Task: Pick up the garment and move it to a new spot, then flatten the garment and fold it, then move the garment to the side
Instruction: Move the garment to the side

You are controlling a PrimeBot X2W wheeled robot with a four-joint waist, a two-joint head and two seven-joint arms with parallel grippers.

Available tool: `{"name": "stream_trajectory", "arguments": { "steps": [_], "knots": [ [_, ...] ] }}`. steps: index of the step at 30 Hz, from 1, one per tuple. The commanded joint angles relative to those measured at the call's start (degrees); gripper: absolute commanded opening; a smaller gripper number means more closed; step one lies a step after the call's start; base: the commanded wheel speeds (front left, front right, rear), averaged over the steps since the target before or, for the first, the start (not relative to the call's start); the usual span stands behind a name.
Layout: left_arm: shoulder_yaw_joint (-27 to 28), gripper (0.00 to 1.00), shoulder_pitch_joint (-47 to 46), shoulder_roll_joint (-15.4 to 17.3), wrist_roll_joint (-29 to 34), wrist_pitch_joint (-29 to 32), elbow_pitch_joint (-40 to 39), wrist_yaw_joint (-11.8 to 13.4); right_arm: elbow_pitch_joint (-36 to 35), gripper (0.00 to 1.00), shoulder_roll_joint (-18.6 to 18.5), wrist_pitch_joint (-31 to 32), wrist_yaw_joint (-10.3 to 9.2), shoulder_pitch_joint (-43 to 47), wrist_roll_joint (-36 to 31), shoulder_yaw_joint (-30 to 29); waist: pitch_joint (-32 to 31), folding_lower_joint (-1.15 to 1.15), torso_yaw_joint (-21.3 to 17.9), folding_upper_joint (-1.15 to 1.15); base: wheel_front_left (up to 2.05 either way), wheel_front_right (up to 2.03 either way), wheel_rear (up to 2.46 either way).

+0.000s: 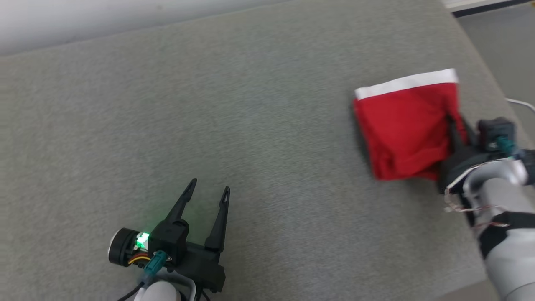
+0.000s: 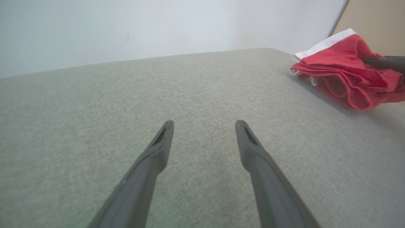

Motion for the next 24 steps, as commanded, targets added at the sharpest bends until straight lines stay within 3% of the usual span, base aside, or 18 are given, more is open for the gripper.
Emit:
{"name": "stream_trajectory", "arguments": {
  "steps": [1, 10, 11, 12, 13, 18, 24],
  "knots": [
    [0.13, 1.0, -0.84, 0.14, 0.5, -0.17, -0.47, -0.13, 1.78, 0.0, -2.07, 0.01, -0.13, -1.73, -1.46, -1.54, 4.18, -0.01, 5.86, -0.01, 0.0, 0.0, 0.0],
    [0.94, 1.0, -0.84, 0.13, 0.79, -0.17, -1.96, 0.34, 8.24, 0.0, -13.01, 0.27, -0.13, -6.75, -9.02, -12.27, 6.65, -0.01, 10.99, -0.01, 0.0, 0.0, 0.0],
    [1.01, 1.0, -0.8, 0.12, 0.74, -0.17, -2.0, 0.36, 8.19, 0.07, -13.98, 0.22, -0.13, -7.14, -10.0, -13.54, 6.84, -0.01, 11.24, -0.01, 0.0, 0.0, 0.0],
    [1.17, 1.0, -0.75, 0.12, 0.79, -0.17, -2.02, 0.38, 7.86, 0.59, -14.63, 0.2, -0.13, -7.49, -10.89, -14.96, 6.92, -0.01, 11.34, -0.01, 0.0, 0.0, 0.0],
    [1.32, 1.0, -0.65, 0.13, 0.73, -0.17, -2.02, 0.43, 7.68, 1.0, -15.02, 0.19, -0.13, -7.66, -12.09, -16.6, 6.97, -0.01, 11.43, -0.01, 0.0, 0.0, 0.0],
    [1.66, 1.0, -0.63, 0.27, 0.39, -0.13, -1.66, 0.49, 5.59, 1.0, -14.59, 0.13, -0.13, -6.66, -17.52, -25.29, 6.75, -0.01, 11.4, -0.01, 0.0, 0.0, 0.0],
    [1.26, 1.0, -0.8, 0.24, -0.31, -0.14, -1.68, 0.49, 3.58, 1.0, -10.25, -0.04, -0.13, -4.8, -21.12, -30.24, 5.91, -0.01, 11.07, -0.01, 0.0, 0.0, 0.0]
  ]
}}
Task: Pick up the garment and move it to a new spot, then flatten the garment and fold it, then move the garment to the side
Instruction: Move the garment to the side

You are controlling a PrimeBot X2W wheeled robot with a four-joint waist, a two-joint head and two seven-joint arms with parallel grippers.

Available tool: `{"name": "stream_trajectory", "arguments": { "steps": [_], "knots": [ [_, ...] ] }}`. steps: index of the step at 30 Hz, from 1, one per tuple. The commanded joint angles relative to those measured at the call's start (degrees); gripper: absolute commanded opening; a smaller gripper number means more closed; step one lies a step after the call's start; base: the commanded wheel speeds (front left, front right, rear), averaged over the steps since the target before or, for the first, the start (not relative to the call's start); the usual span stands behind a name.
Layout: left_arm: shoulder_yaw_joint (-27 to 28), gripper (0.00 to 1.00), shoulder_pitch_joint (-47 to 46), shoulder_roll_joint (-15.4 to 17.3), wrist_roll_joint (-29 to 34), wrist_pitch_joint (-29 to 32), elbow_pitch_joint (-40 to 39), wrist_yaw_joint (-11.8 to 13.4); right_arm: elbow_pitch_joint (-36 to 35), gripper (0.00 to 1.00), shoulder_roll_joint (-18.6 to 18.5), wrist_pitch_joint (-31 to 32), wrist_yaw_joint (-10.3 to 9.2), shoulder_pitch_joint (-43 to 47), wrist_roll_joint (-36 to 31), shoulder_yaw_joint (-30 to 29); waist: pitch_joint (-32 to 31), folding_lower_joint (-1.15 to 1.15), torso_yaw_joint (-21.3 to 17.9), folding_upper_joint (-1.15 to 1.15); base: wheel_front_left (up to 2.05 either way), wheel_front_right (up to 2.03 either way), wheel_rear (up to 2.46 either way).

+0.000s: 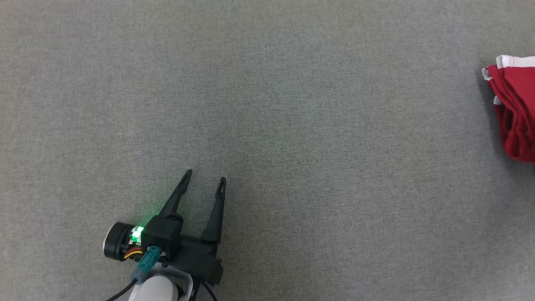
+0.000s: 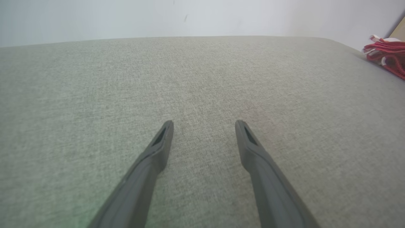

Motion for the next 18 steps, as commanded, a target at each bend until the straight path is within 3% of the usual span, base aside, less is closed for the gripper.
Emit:
{"name": "stream_trajectory", "arguments": {
  "steps": [1, 11, 18],
  "knots": [
    [0.0, 1.0, -0.11, 0.32, -0.1, -0.11, 0.25, 0.06, -0.74, 1.0, 1.33, -0.21, -0.13, 0.97, -0.3, -0.16, -0.37, 0.0, -0.19, 0.0, 0.0, 0.0, 0.0],
    [1.18, 1.0, 2.35, 0.28, -1.39, -0.12, 0.19, 0.33, -11.13, 1.0, 12.66, -0.14, -0.13, 12.0, 4.46, 5.39, -4.51, 0.0, -0.23, 0.0, 0.0, 0.0, 0.0],
    [2.42, 1.0, 5.1, 0.27, -2.95, -0.12, -0.22, 0.59, -18.47, 1.0, 16.85, -0.15, -0.13, 19.86, 10.96, 10.19, -9.92, 0.0, 0.01, 0.0, 0.0, 0.0, 0.0]
  ]
}}
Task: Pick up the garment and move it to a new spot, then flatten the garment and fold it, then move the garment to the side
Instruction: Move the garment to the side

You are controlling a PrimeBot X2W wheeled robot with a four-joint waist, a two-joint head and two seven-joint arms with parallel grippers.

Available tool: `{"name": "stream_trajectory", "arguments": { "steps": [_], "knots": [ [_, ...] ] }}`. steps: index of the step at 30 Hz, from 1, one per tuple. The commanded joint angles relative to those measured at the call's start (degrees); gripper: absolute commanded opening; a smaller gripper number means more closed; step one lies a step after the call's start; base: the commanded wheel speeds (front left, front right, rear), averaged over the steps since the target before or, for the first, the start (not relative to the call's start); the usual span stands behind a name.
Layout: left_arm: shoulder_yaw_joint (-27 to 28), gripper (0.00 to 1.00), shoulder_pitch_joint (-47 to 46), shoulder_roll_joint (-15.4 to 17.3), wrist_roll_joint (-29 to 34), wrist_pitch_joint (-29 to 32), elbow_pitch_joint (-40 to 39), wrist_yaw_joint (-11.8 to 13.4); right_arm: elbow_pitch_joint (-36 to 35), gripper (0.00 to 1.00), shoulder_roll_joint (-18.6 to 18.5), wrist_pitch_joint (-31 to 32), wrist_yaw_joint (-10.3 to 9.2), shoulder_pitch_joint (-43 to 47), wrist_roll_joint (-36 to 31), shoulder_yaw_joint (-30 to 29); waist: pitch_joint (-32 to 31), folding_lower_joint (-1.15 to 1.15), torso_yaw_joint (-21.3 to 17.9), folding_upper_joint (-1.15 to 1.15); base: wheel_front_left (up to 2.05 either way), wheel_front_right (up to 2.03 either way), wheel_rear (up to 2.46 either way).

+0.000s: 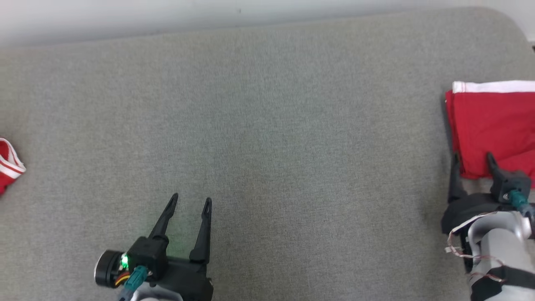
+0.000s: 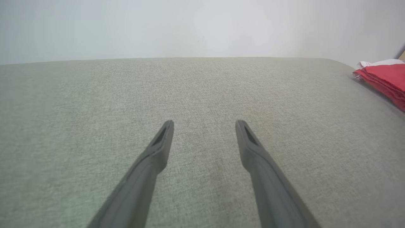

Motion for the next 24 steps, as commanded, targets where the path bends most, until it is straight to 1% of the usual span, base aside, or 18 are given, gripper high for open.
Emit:
{"name": "stream_trajectory", "arguments": {
  "steps": [1, 6, 13, 21, 24],
  "knots": [
    [0.39, 1.0, 1.29, 0.19, -0.76, -0.16, -0.08, 0.08, -1.15, 1.0, 0.85, 0.01, -0.13, 1.53, 1.25, 0.65, -3.34, 0.01, 0.06, 0.0, 0.0, 0.0, 0.0],
    [2.09, 1.0, 4.28, 0.18, -1.03, -0.16, -0.36, 0.65, -5.94, 1.0, 3.1, 0.01, -0.13, 5.81, 5.45, 4.99, -7.25, 0.01, -0.17, 0.0, 0.0, 0.0, 0.0],
    [5.98, 1.0, 8.33, 0.15, -0.86, -0.16, -0.52, 1.29, -12.11, 1.0, 5.6, 0.0, -0.13, 11.77, 10.07, 11.28, -11.91, 0.01, 0.3, 0.0, 0.0, 0.0, 0.0],
    [9.89, 1.0, 11.65, 0.13, 0.49, -0.16, -0.98, 1.18, -15.93, 1.0, 7.24, 0.0, -0.13, 17.21, 12.66, 16.54, -15.3, 0.01, 1.53, 0.0, 0.0, 0.0, 0.0],
    [10.78, 1.0, 12.23, 0.15, 0.42, -0.16, -0.83, 1.15, -16.58, 1.0, 7.3, 0.0, -0.13, 18.58, 13.28, 16.9, -15.94, 0.01, 1.88, 0.0, 0.0, 0.0, 0.0]
  ]
}}
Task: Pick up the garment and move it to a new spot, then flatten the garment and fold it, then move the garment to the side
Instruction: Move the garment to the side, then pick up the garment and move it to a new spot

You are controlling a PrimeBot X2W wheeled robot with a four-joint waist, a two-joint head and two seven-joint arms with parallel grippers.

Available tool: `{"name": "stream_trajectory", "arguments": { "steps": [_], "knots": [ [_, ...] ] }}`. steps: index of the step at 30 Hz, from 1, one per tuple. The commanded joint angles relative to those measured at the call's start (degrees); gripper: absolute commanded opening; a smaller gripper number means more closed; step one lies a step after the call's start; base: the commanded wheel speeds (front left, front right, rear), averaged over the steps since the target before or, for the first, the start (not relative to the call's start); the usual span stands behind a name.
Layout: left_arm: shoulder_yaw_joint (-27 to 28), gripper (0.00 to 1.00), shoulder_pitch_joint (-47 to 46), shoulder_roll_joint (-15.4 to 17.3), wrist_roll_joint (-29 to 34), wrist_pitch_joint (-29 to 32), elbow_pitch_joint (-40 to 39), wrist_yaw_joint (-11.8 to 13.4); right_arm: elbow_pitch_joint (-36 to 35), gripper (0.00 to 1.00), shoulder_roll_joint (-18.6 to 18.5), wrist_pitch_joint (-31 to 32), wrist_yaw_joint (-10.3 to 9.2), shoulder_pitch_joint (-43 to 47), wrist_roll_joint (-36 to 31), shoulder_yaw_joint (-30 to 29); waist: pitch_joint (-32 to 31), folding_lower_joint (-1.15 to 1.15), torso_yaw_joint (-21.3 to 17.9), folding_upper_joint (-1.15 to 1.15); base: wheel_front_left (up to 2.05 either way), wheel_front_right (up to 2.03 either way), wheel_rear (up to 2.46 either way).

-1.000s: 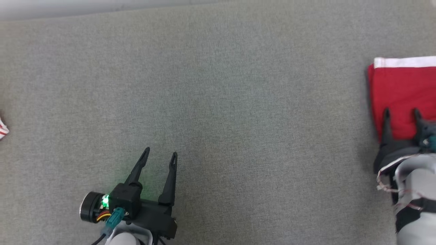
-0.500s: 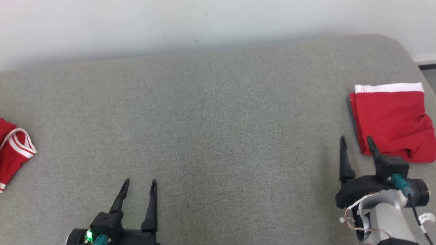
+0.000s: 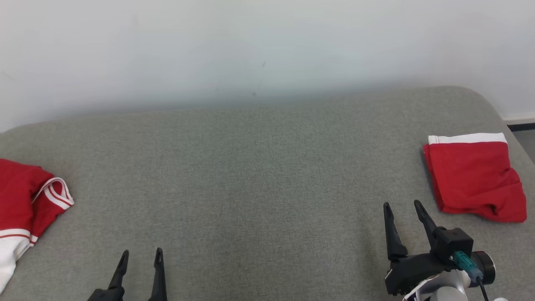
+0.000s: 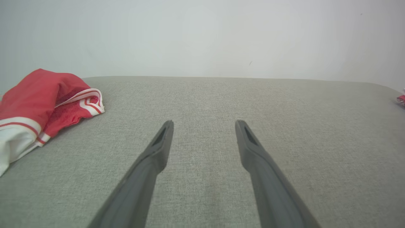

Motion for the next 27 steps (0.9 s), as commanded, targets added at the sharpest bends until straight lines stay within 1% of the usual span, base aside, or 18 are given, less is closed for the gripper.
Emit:
{"name": "stream_trajectory", "arguments": {
  "steps": [1, 9, 20, 24, 27],
  "knots": [
    [0.39, 1.0, 0.76, 0.05, 0.15, -0.16, -0.11, -0.02, -0.44, 1.0, 0.03, 0.01, -0.13, 0.99, 0.57, 0.3, -0.88, 0.02, 0.62, 0.01, 0.0, 0.0, 0.0],
    [1.82, 1.0, 2.18, 0.07, 0.28, -0.16, -0.05, -0.01, -1.77, 1.0, 0.16, 0.01, -0.13, 3.64, 3.72, 1.74, -1.98, 0.02, 0.98, 0.01, 0.0, 0.0, 0.0],
    [2.15, 1.0, 2.28, 0.07, -0.24, -0.16, -0.09, 0.27, -1.53, 1.0, 0.18, 0.01, -0.13, 4.27, 3.8, 2.2, -1.91, 0.02, 1.67, 0.01, 0.0, 0.0, 0.0],
    [1.56, 1.0, 1.86, 0.08, -0.61, -0.16, 0.07, 0.52, -1.24, 1.0, 0.18, 0.01, -0.13, 4.42, 3.79, 2.54, -1.62, 0.02, 2.71, 0.01, 0.0, 0.0, 0.0],
    [1.34, 1.0, 1.44, 0.07, -0.81, -0.16, 0.18, 0.71, -1.12, 1.0, 0.2, 0.0, -0.13, 4.2, 3.98, 2.98, -1.23, 0.02, 4.27, 0.01, 0.0, 0.0, 0.0]
  ]
}}
